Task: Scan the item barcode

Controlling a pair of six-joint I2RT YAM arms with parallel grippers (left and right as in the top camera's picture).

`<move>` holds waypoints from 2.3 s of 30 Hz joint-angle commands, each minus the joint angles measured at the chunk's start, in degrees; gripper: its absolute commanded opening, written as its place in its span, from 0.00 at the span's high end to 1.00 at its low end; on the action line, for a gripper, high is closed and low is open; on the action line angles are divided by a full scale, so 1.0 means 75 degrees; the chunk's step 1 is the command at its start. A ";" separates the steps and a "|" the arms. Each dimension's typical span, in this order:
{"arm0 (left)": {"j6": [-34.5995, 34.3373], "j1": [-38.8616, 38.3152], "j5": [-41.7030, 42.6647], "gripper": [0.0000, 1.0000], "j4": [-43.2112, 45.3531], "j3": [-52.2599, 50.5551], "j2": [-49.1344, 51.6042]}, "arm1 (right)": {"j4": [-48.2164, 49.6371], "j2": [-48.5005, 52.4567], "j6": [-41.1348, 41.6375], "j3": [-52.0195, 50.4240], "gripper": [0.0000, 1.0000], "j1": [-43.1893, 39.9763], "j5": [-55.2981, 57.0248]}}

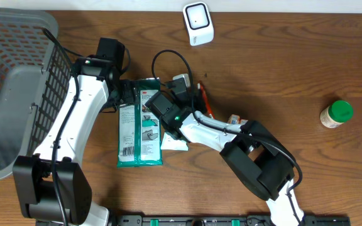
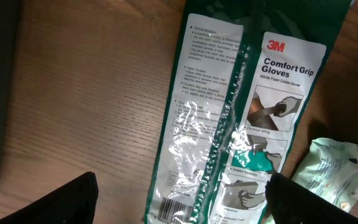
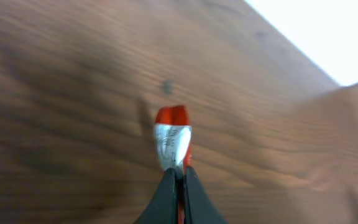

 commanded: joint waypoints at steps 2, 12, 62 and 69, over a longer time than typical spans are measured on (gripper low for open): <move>0.0015 0.0017 -0.0067 0.13 -0.0041 0.0108 -0.0026 | 0.0201 0.0038 -0.0020 0.0009 0.93 0.0012 -0.1571; 0.0012 0.0017 -0.0067 0.13 -0.0041 0.0108 -0.0026 | 0.0344 -0.0050 -0.0029 0.0134 0.47 -0.0131 -0.2984; 0.0015 0.0017 -0.0067 0.13 -0.0041 0.0108 -0.0026 | -0.2532 -0.1676 0.0901 -0.1107 0.99 -0.1918 -0.6927; 0.0015 0.0017 -0.0067 0.13 -0.0041 0.0108 -0.0026 | -0.2200 -0.1676 0.1096 -0.1107 0.99 -0.2151 -0.5286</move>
